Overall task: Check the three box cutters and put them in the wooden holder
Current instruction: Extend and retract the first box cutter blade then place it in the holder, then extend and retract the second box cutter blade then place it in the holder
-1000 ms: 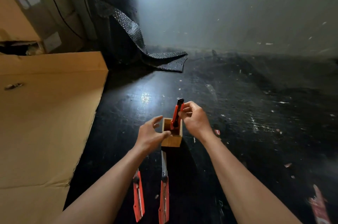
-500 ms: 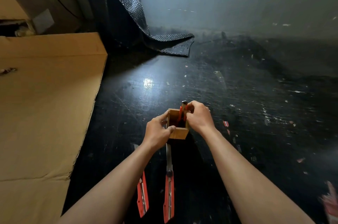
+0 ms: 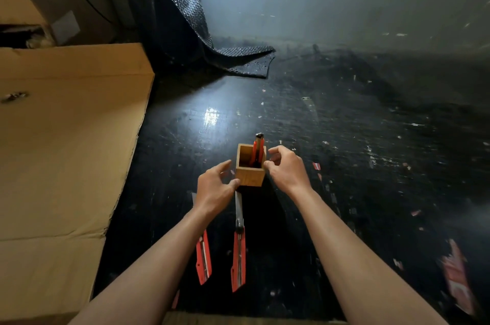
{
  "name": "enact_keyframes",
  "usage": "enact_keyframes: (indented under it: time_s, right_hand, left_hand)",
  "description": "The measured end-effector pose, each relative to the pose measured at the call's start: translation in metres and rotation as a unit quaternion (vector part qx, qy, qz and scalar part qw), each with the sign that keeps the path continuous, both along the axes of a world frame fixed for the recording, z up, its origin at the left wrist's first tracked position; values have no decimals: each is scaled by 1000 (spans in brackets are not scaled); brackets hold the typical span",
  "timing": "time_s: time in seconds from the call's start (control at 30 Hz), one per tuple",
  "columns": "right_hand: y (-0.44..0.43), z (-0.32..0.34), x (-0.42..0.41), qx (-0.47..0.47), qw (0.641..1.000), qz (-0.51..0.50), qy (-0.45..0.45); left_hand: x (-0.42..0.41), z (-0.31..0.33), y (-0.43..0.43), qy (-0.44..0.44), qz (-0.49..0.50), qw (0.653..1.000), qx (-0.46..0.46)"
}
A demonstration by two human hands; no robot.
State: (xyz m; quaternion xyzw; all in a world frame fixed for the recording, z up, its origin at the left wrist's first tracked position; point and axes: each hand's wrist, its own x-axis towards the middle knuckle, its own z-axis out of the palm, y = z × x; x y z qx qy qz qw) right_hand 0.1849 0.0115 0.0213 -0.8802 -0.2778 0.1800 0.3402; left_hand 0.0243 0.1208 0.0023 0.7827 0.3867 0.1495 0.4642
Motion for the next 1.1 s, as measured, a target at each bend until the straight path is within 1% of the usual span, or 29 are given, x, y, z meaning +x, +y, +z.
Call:
enact_keyframes:
  time_s: [0.13, 0.23, 0.4, 0.5, 0.57, 0.67, 0.77, 0.87, 1.1]
  right_hand:
    - [-22, -12, -32, -26, 999, 19, 34]
    - [-37, -23, -57, -56, 995, 32, 73]
    - [-57, -44, -95, -113, 984, 64, 121]
    - [-67, -55, -114, -137, 976, 80, 147]
    - [-73, -61, -127, -138, 974, 80, 158]
    - [-79, -65, -141, -110, 978, 62, 165]
    - [-86, -65, -146, -64, 976, 33, 204]
    - [-93, -60, -144, -20, 976, 23, 218]
    - [-95, -24, -126, 86, 965, 23, 245]
  left_hand:
    - [-29, -6, -28, 23, -7, 1000, 1]
    - [-48, -17, -45, 63, -16, 998, -7]
    - [-68, -35, -66, 115, -47, 990, -66]
    - [-74, -43, -78, 137, -58, 986, -70]
    - [-76, -48, -85, 133, -56, 986, -79]
    - [-78, -50, -93, 111, -35, 989, -92]
    - [-82, -51, -100, 81, 1, 990, -114]
    - [-84, -46, -103, 48, 30, 988, -141]
    - [-81, -11, -89, -37, 12, 981, -191]
